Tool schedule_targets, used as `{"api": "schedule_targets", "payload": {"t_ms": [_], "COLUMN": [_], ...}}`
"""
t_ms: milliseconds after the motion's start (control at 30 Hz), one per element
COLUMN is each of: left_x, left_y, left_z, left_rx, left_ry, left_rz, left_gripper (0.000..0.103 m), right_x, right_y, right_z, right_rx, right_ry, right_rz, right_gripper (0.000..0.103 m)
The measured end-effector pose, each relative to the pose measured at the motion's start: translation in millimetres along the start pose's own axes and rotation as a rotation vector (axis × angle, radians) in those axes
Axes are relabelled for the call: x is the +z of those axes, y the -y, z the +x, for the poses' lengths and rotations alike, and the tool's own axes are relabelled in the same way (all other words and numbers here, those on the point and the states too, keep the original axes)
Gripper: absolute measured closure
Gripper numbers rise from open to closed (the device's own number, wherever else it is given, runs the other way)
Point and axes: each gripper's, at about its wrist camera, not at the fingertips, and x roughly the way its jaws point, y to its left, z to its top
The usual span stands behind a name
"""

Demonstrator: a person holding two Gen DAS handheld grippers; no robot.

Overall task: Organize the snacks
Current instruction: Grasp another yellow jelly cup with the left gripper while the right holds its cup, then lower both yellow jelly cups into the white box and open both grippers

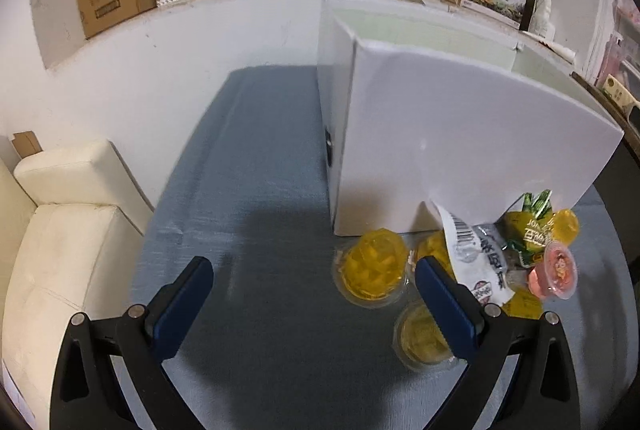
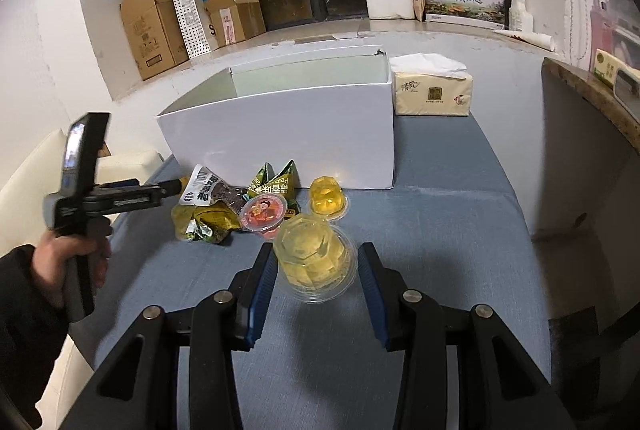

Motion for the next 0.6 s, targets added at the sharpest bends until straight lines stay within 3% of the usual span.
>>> {"api": "schedule_targets", "payload": {"t_ms": [100, 233, 267, 433, 600], "left_x": [-2.8, -3.0, -2.9, -5.5, -13.1], "left_y": [2.3, 8.5, 10.7, 9.3, 5.2], "left_z": [4.8, 2.3, 1.3, -4.5, -34.5], "left_rx": [-0.004, -0.045, -0.022, -0.048, -0.085], "left_ry": [0.008, 0.016, 0.019, 0.029, 0.071], "left_rz": [0.014, 0.034, 0.043, 0.037, 0.003], "left_gripper": [0.008, 0.067, 0.068, 0.068, 0.068], "right_x": [0.4, -1.7, -2.2, -4.3, -2.2], "right_y": [0.2, -1.7, -2.2, -5.8, -11.3], "right_z": [0.2, 0.8, 1.4, 2.0, -0.4], "right_rx": [0.005, 0.005, 0.004, 0.011, 0.018], "right_ry": [0.0, -0.005, -0.007, -0.007, 0.005], "right_rz": [0.005, -0.001, -0.002, 0.004, -0.003], "right_gripper": [0.058, 0.058, 0.058, 0.058, 0.058]}}
